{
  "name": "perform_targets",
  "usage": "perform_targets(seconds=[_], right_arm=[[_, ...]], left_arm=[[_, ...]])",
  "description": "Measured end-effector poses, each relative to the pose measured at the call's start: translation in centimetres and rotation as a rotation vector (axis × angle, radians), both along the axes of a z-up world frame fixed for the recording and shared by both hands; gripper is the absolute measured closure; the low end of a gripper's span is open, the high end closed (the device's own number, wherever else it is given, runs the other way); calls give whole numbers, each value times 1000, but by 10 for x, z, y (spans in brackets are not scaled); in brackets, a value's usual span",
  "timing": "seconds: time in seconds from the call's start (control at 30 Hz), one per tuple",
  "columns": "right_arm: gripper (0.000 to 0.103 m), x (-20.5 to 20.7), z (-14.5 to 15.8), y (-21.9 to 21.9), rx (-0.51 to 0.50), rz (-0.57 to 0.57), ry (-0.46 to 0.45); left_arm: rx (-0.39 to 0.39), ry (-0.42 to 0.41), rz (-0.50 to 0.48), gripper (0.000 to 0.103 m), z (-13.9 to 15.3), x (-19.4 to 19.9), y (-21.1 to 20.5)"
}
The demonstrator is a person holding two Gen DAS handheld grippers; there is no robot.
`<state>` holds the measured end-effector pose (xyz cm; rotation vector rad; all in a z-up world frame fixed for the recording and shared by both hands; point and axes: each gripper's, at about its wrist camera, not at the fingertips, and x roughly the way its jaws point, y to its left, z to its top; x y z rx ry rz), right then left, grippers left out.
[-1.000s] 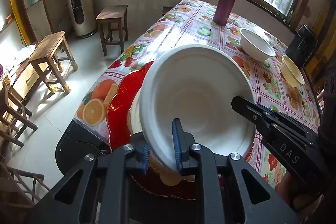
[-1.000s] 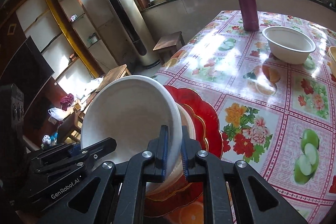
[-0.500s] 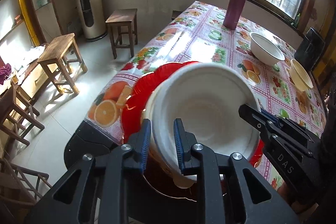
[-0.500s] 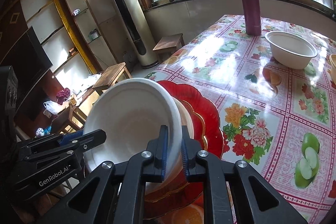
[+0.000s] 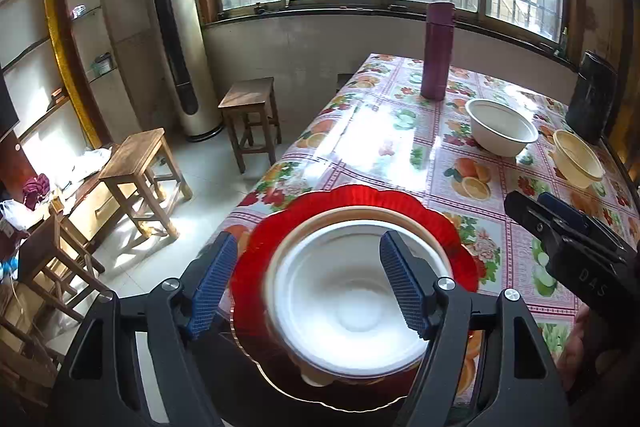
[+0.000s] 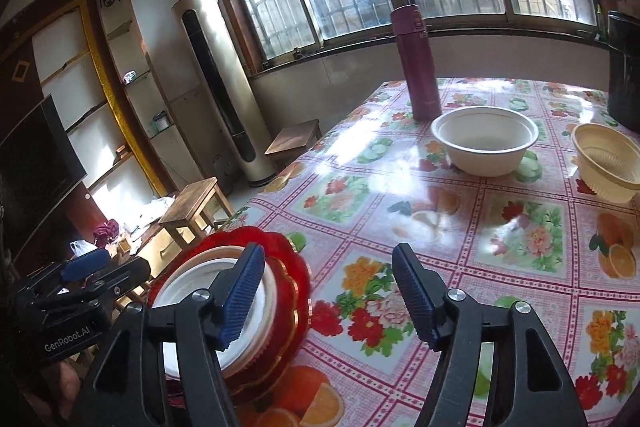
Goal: Organize plates and bowls
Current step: 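Lower the white bowl onto the beige plate and open the left gripper, then move the left gripper toward the beige ribbed bowl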
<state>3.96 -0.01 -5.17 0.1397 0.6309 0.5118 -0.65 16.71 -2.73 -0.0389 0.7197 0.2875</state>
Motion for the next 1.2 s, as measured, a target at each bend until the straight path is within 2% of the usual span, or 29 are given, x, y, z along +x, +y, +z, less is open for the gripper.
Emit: perform_targets(seconds=[0.2, 0.47, 0.87, 1.1, 1.2], right_arm=[[32, 30, -8, -60, 39, -130, 19], [32, 59, -9, -141, 140, -242, 51], [30, 70, -1, -260, 228, -454, 35], [30, 71, -4, -315, 347, -556, 56], [30, 73, -4, -322, 345, -580, 48]], left_arm=[[53, 7, -97, 29, 7, 22, -57], [130, 30, -188, 29, 13, 60, -128], [189, 63, -303, 29, 6, 104, -209], [176, 83, -335, 29, -2, 133, -241], [129, 86, -264, 29, -8, 161, -240]])
